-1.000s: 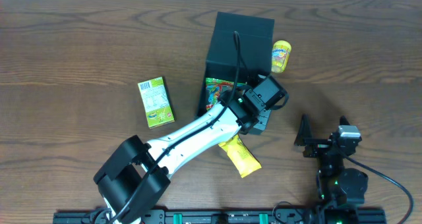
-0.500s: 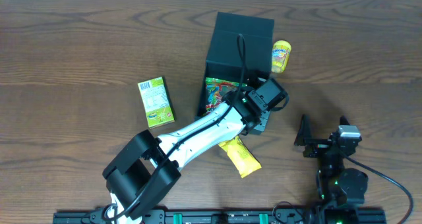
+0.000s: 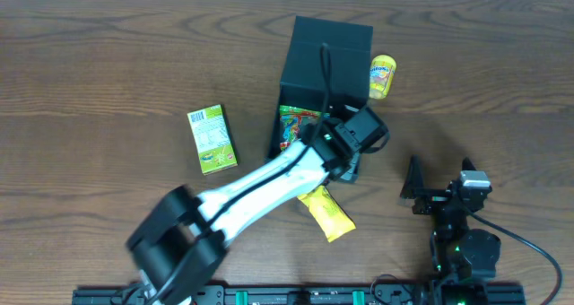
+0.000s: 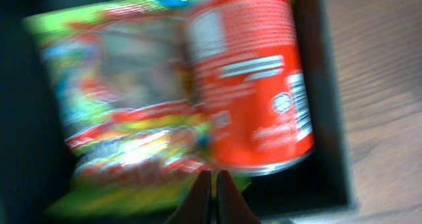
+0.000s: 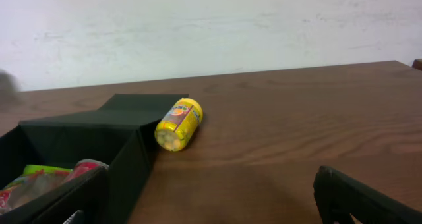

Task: Pack container
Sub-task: 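Open the left gripper and withdraw from the box, then grasp the yellow-green snack box with the left gripper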

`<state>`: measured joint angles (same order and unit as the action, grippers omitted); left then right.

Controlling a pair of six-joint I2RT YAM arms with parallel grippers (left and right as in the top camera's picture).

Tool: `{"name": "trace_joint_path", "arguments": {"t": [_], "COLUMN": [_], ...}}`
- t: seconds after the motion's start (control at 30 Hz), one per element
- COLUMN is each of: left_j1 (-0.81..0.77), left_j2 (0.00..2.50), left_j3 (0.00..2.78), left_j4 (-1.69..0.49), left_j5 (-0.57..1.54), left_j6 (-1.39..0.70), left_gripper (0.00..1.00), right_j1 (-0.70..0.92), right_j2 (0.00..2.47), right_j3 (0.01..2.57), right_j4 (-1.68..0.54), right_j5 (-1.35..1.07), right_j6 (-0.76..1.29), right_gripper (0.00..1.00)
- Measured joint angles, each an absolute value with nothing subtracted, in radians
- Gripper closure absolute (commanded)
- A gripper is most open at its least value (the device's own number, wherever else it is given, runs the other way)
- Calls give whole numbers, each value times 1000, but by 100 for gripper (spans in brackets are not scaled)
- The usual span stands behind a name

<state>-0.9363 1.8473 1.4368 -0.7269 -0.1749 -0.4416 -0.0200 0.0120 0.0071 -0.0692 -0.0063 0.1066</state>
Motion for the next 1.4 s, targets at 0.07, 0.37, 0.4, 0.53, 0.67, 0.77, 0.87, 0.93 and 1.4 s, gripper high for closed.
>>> {"name": "trace_joint_path", "arguments": {"t": [0.07, 0.37, 0.4, 0.53, 0.67, 0.77, 0.87, 0.93, 1.4], "left_j1": [-936, -752, -713, -545, -445, -386, -333, -306, -277], "left_j2": [1771, 1592, 1596, 1599, 1599, 1599, 1599, 1599, 1599], "left_j3": [1436, 1437, 1437, 1436, 1436, 1428, 1374, 1314, 1018], "left_j4": [-796, -1102, -1112, -1106, -1093, -1063, -1003, -964, -723], "left_j5": [-238, -369, -366, -323, -277, -210, -125, -78, 40], "left_j6": [-439, -544, -550, -534, -516, -489, -444, -427, -392], "left_gripper": [67, 10, 9, 2, 5, 5, 5, 5, 5], "right_j1": [-20, -20, -20, -20, -20, -20, -20, -20, -20], "right_j2": [12, 12, 12, 12, 12, 12, 12, 12, 12], "right_j3": [7, 7, 7, 7, 7, 7, 7, 7, 7], "right_j4": [-69, -69, -69, -69, -69, -69, -69, -69, -69], "right_j5": [-6, -6, -6, -6, -6, -6, -7, -7, -6], "right_j6": [107, 107, 107, 107, 107, 107, 107, 107, 107], "right_gripper": [1, 1, 1, 1, 1, 1, 1, 1, 1]}}
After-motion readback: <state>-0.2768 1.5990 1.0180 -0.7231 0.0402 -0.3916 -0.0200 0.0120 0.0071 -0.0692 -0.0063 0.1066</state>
